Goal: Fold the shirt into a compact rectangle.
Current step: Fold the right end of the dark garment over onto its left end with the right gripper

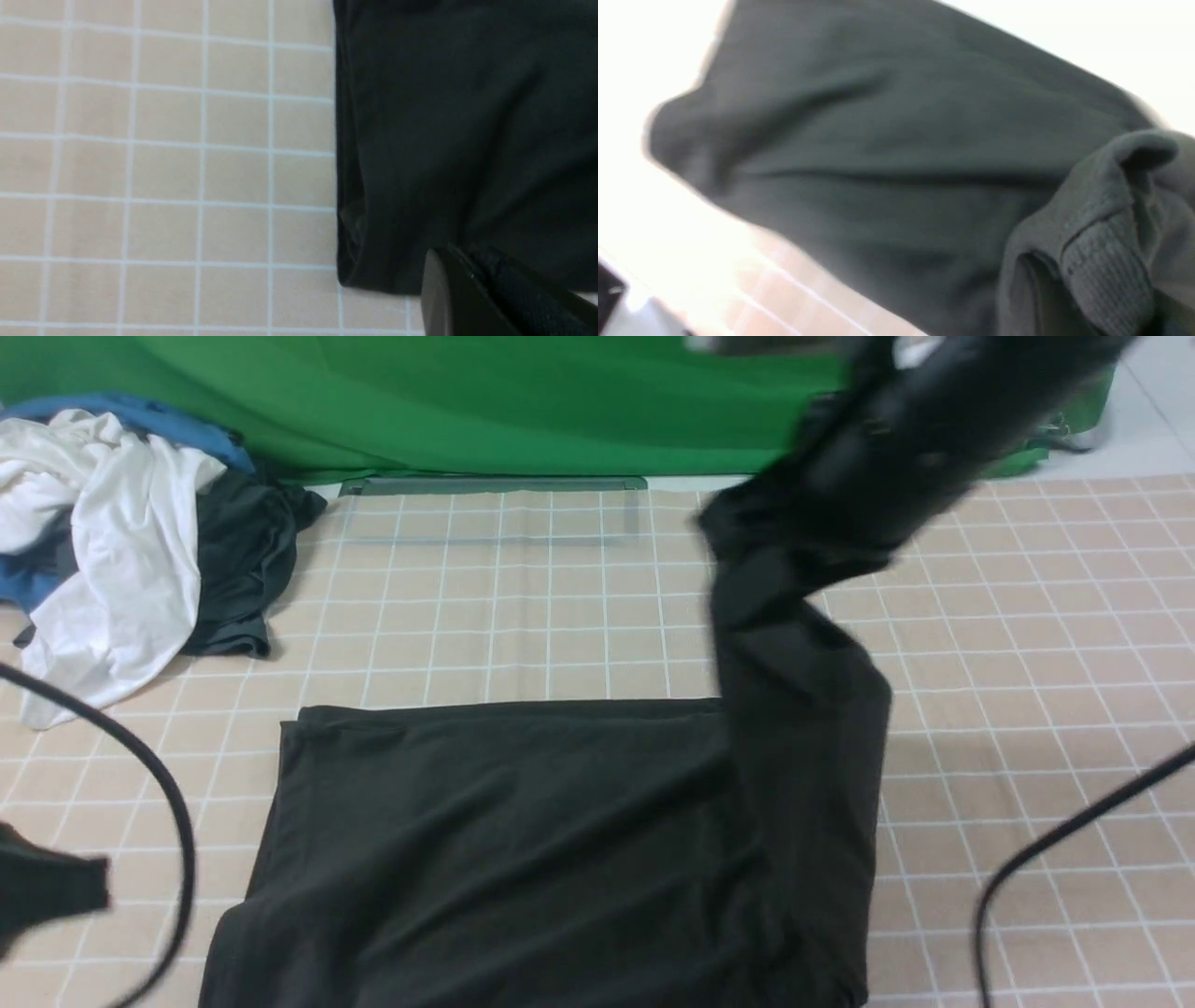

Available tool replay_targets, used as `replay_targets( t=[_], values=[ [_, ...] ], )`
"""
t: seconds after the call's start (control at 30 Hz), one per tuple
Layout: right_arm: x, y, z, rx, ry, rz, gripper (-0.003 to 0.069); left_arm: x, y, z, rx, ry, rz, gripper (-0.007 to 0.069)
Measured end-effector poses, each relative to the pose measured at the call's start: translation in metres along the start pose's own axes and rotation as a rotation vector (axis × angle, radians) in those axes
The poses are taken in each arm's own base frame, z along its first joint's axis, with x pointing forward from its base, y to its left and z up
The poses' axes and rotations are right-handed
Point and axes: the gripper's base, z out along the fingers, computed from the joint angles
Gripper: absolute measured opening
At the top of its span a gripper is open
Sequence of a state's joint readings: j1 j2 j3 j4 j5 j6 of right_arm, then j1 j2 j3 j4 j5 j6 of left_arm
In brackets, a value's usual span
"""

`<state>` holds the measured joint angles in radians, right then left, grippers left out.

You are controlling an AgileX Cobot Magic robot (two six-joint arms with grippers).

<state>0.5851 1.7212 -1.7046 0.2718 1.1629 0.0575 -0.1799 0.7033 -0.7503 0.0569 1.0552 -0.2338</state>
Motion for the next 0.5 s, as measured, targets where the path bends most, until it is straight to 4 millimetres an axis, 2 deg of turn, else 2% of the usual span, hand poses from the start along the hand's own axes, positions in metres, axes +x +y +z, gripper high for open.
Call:
replay_targets(
  t=[0.17,0.23,0.3,0.4,0.5],
  values=[
    [-0.013,0.042,0.04,-0.099,0.01,-0.055,0.0124,-0.015,0.004,-0.023,-0.047,-0.062,0.0,0.0019],
    [-0.015,0.052,0.053,-0.124,0.021,-0.065,0.0124,-0.016,0.003,-0.025,-0.047,-0.067,-0.003,0.0019],
    [-0.019,0.069,0.075,-0.164,0.03,-0.078,0.0124,-0.016,0.004,-0.026,-0.049,-0.062,-0.005,0.0019],
    [-0.022,0.081,0.106,-0.183,0.05,-0.068,0.0124,-0.015,0.004,-0.026,-0.051,-0.05,-0.006,0.0019],
    [-0.024,0.087,0.125,-0.199,0.049,-0.048,0.0124,-0.014,0.004,-0.026,-0.049,-0.045,-0.01,0.0019]
  ],
)
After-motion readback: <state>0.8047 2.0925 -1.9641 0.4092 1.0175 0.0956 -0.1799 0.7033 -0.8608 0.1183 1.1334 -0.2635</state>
